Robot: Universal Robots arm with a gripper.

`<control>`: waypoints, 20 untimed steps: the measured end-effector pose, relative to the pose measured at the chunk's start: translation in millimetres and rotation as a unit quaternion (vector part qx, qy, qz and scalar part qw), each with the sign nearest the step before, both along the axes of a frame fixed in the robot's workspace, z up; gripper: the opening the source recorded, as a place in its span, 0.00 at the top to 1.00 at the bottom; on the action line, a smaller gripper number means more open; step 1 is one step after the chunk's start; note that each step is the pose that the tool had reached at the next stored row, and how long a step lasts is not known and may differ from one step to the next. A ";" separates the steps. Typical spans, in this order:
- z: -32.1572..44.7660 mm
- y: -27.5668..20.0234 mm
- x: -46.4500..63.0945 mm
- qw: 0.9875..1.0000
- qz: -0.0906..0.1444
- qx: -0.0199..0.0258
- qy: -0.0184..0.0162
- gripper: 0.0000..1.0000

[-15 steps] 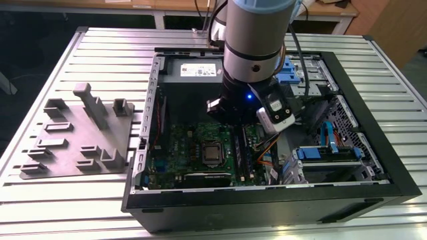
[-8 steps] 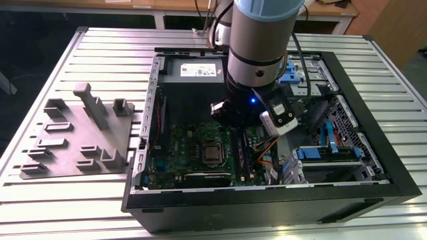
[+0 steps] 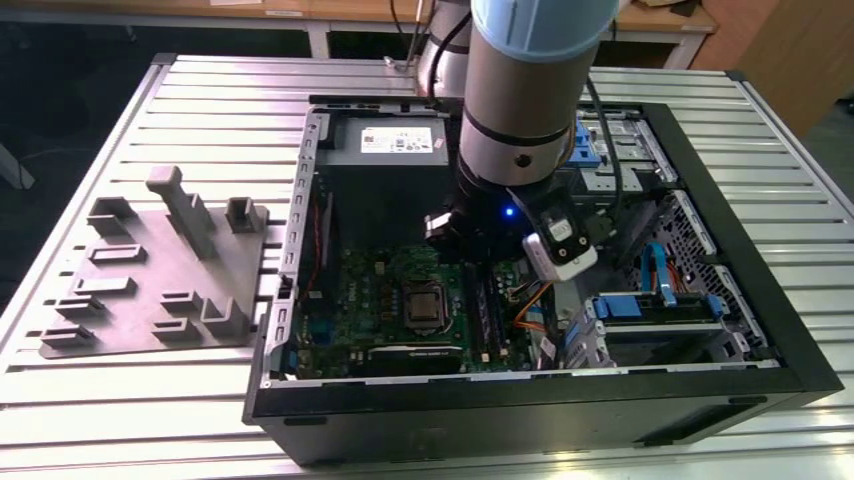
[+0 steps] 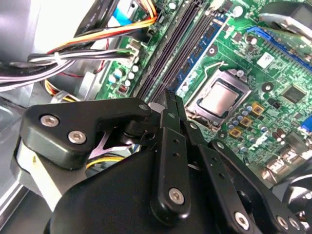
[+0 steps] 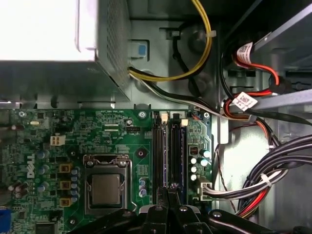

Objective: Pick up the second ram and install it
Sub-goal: 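Insert the second ram into the second slot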

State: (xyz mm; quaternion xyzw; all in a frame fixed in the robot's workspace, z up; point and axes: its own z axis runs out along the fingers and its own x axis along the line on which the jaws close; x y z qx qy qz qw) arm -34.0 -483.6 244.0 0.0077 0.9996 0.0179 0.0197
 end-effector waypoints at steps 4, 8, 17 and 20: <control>-3.9 -2.2 0.6 1.000 -0.001 0.000 0.000 0.89; -6.6 -2.3 1.9 1.000 -0.001 0.002 0.000 0.89; -12.5 -2.2 2.2 1.000 -0.001 0.006 0.000 0.89; -14.1 -2.3 2.2 1.000 -0.001 0.006 0.000 0.89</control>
